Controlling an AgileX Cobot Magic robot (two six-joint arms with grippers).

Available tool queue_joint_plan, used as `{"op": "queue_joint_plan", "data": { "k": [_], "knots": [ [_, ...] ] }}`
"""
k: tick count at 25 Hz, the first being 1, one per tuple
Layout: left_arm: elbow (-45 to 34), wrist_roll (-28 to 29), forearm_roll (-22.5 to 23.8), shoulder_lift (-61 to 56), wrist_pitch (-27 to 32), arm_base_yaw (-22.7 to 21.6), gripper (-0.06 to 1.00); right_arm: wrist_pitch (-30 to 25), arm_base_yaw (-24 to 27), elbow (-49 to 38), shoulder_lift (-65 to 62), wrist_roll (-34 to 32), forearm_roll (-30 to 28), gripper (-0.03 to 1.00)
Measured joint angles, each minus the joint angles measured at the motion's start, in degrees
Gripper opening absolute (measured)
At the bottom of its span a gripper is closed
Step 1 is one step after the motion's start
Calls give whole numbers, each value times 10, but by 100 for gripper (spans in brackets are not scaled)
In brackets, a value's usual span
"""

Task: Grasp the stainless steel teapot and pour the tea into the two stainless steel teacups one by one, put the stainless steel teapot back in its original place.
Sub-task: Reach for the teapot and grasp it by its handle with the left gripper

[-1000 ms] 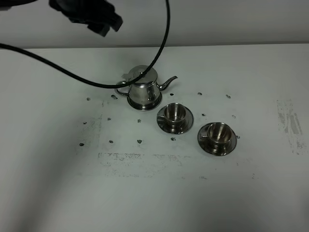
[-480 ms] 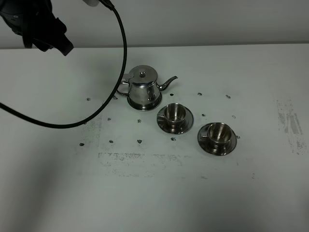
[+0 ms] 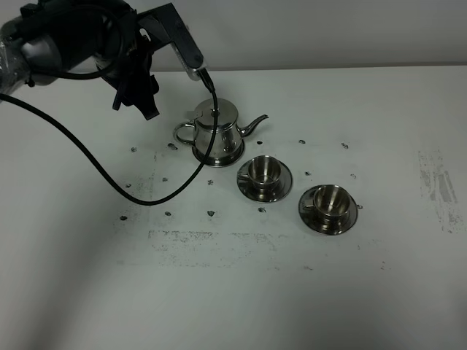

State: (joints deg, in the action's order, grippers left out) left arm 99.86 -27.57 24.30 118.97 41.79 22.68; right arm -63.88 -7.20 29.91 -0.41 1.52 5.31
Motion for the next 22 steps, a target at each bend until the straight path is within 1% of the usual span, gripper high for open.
{"op": "queue_joint_plan", "data": {
  "k": [2, 6, 9, 12, 14, 18, 22],
  "knots": [
    [0, -11, -4, 11, -21, -4, 54, 0, 0, 0, 0, 0, 0, 48],
    [0, -52, -18, 25, -59, -8, 54, 0, 0, 0, 0, 0, 0, 48],
    [0, -96, -50, 33, -82, -10, 54, 0, 0, 0, 0, 0, 0, 48],
    [0, -145, -89, 41, -88, -13, 54, 0, 0, 0, 0, 0, 0, 48],
    [0, -167, -98, 47, -94, -13, 54, 0, 0, 0, 0, 0, 0, 48],
    [0, -190, -107, 59, -116, -14, 54, 0, 0, 0, 0, 0, 0, 48],
    [0, -209, -115, 66, -120, -17, 54, 0, 0, 0, 0, 0, 0, 48]
  ]
}}
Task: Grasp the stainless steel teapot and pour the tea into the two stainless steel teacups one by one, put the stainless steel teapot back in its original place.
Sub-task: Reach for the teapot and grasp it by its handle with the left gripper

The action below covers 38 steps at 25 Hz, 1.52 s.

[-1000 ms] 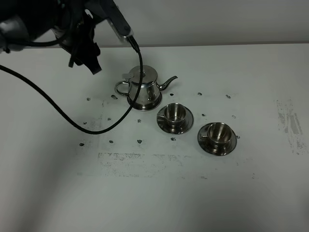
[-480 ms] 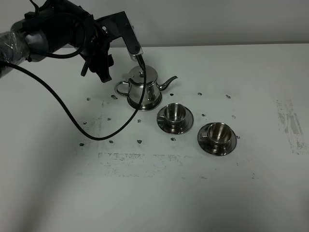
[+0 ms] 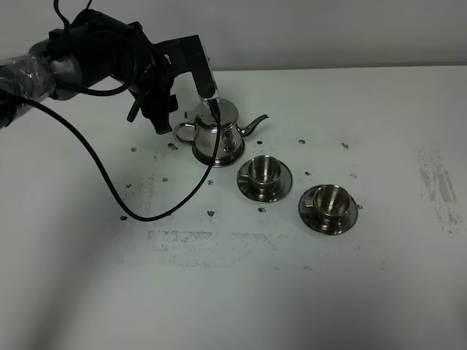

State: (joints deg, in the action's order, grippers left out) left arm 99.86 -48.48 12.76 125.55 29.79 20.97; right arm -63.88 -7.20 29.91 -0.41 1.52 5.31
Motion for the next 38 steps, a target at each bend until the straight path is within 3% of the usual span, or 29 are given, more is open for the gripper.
{"op": "queue_joint_plan", "data": {
  "k": [14, 28, 38],
  "knots": [
    [0, -110, -74, 12, -4, -1, 54, 0, 0, 0, 0, 0, 0, 48],
    [0, -130, -100, 23, 8, -1, 54, 0, 0, 0, 0, 0, 0, 48],
    [0, -130, -108, 20, 49, -1, 54, 0, 0, 0, 0, 0, 0, 48]
  ]
}}
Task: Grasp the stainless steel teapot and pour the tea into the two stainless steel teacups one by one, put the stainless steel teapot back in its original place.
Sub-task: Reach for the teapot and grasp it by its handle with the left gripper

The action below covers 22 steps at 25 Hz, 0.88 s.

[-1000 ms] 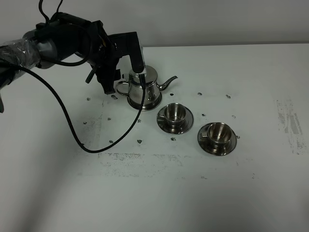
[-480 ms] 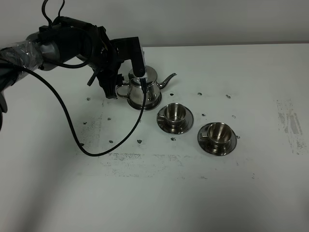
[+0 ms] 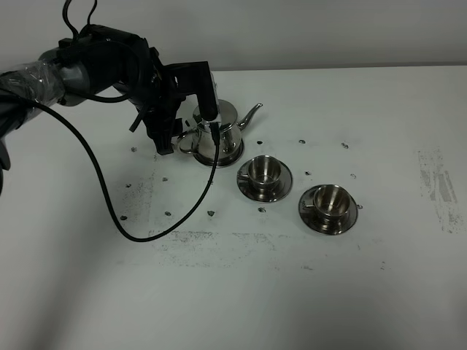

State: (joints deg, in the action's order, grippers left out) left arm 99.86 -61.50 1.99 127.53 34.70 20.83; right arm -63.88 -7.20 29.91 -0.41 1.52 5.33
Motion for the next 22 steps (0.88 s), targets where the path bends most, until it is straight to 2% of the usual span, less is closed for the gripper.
{"op": "queue_joint_plan", "data": {
  "k": [9, 14, 22],
  "knots": [
    [0, 0, -36, -15, 27, 0, 52, 0, 0, 0, 0, 0, 0, 48],
    [0, 9, -38, -15, 34, 0, 48, 0, 0, 0, 0, 0, 0, 48],
    [0, 20, -37, -15, 57, 0, 47, 0, 0, 0, 0, 0, 0, 48]
  ]
}}
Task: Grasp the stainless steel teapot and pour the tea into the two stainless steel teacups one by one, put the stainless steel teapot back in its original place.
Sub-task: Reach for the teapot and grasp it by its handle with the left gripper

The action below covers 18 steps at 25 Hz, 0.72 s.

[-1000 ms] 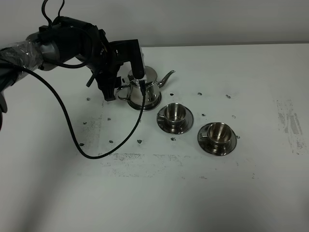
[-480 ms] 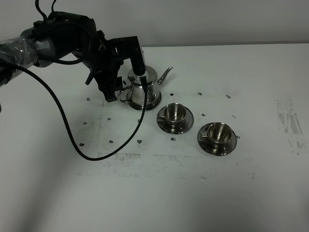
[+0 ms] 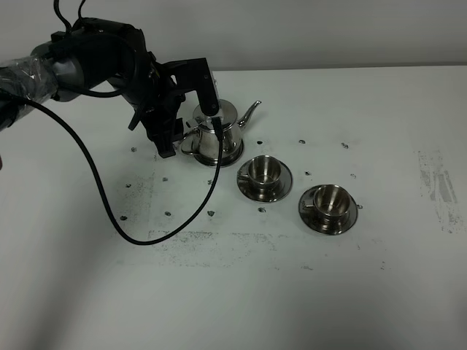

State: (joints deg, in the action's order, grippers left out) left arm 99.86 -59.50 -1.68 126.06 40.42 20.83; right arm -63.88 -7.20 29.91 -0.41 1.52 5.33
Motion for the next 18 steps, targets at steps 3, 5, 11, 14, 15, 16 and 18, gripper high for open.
{"op": "queue_joint_plan", "data": {
  "k": [3, 5, 11, 14, 15, 16, 18],
  "knots": [
    [0, 4, 0, 0, 5, 0, 47, 0, 0, 0, 0, 0, 0, 48],
    [0, 9, 0, 0, 8, 1, 47, 0, 0, 0, 0, 0, 0, 48],
    [0, 40, 17, -2, 11, 5, 47, 0, 0, 0, 0, 0, 0, 48],
    [0, 66, 40, -6, 11, 5, 47, 0, 0, 0, 0, 0, 0, 48],
    [0, 75, 48, -8, 10, 5, 47, 0, 0, 0, 0, 0, 0, 48],
    [0, 82, 53, -9, 10, 5, 47, 0, 0, 0, 0, 0, 0, 48],
    [0, 91, 59, -10, 6, 5, 47, 0, 0, 0, 0, 0, 0, 48]
  ]
}}
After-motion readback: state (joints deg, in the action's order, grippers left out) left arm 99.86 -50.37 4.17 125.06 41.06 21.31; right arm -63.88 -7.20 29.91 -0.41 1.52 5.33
